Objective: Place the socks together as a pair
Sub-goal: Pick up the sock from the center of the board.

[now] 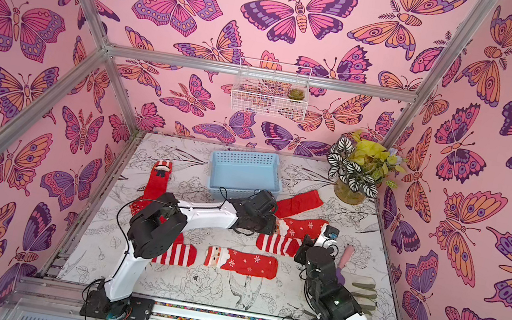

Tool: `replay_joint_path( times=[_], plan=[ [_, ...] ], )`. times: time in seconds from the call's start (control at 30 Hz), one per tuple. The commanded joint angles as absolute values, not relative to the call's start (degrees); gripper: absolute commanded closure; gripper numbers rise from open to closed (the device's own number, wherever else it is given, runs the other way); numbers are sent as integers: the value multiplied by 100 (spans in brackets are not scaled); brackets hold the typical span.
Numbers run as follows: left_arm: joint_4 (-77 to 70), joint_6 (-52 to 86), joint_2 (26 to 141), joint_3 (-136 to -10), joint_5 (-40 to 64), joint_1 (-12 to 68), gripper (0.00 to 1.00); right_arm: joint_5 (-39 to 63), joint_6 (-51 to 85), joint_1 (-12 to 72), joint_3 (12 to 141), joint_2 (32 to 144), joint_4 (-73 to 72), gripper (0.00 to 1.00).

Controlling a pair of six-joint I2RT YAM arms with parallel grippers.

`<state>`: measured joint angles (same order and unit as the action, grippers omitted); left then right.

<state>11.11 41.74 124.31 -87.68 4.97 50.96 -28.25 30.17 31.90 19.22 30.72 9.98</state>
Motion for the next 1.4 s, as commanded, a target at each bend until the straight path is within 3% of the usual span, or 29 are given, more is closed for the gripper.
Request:
replay_joint_path(
  times=[0.0, 0.27, 0.4, 0.53, 0.77, 1.0, 1.13, 1.37],
  plan=[
    [1099, 4241, 12635, -8884, 489, 5080, 51, -2770, 3068, 3154, 1872, 3092, 906, 62],
    [1094, 4307, 12937, -9139, 530, 5027, 59, -2768, 3071, 3153, 1863, 3159, 853, 62],
    [1098, 4312, 13025, -9309, 742, 5019, 71, -2830, 3070, 3155, 1848, 3232, 802, 62],
    [1186, 4153, 13017, -9635, 904, 4899, 94, -2918, 3050, 3146, 1776, 3471, 443, 62],
    [1350, 3859, 12929, -10213, 1448, 4889, 99, -3235, 3044, 3146, 1863, 3376, 689, 64],
    [1442, 3642, 12538, -10617, 1897, 4919, 98, -3599, 3022, 3120, 1699, 3107, 593, 63],
    [1472, 3314, 12341, -10707, 1691, 4983, 94, -3658, 3019, 3111, 1802, 3132, 786, 63],
    [1626, 2856, 11914, -10694, 1668, 4983, 95, -3988, 3010, 3086, 1926, 2958, 1264, 63]
  ],
)
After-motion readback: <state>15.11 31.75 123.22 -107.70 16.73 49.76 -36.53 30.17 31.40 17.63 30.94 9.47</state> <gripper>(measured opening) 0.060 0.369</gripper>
